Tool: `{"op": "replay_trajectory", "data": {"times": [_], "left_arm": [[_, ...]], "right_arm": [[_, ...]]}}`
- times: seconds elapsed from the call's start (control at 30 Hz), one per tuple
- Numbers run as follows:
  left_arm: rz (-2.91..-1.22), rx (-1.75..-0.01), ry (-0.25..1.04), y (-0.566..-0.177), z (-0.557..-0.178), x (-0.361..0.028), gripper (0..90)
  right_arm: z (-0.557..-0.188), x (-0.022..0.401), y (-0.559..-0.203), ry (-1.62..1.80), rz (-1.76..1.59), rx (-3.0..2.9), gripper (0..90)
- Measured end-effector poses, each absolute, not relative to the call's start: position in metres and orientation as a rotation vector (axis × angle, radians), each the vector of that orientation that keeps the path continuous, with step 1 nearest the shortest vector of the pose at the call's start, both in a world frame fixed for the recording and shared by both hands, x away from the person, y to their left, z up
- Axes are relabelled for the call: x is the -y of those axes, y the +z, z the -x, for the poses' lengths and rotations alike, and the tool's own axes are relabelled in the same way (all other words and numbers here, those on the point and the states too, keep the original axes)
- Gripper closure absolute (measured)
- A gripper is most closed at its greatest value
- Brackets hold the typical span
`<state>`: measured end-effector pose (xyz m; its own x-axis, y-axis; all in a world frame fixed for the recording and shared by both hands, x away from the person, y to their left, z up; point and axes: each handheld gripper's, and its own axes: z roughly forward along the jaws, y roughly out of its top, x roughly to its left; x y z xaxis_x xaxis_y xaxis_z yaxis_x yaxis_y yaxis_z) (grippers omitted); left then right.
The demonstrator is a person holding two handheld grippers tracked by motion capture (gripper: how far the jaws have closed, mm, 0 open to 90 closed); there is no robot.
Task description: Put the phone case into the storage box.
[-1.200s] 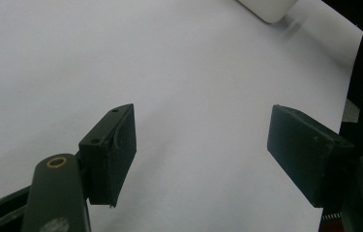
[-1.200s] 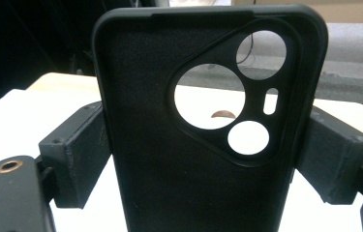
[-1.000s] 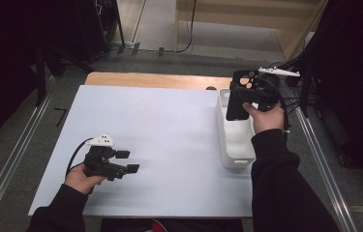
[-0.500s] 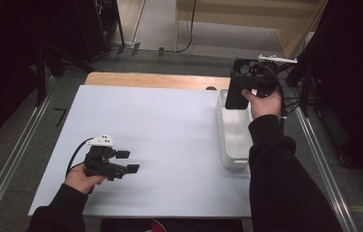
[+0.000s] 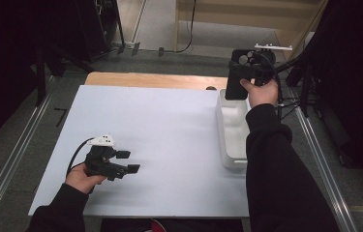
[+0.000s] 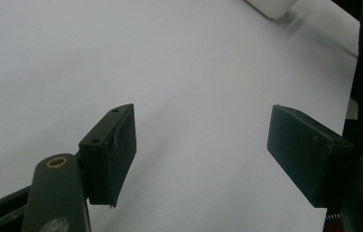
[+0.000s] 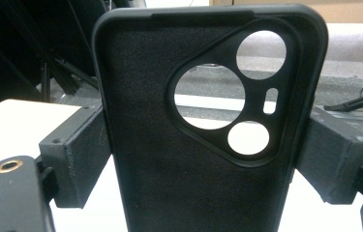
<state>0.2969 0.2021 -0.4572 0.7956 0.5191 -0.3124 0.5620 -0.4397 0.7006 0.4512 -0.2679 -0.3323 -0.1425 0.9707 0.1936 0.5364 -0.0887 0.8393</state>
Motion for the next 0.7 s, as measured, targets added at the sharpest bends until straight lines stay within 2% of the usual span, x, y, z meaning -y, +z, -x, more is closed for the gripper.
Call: {"op": "replay_trajectory", "data": {"times": [0.7], "left_arm": [[-2.11,-0.808,-0.06,-0.456,-0.298,-0.204,25.3]], "right_arm": [[-0.47,0.266,-0.352,1.133,-1.647,-1.651,12.3]]}}
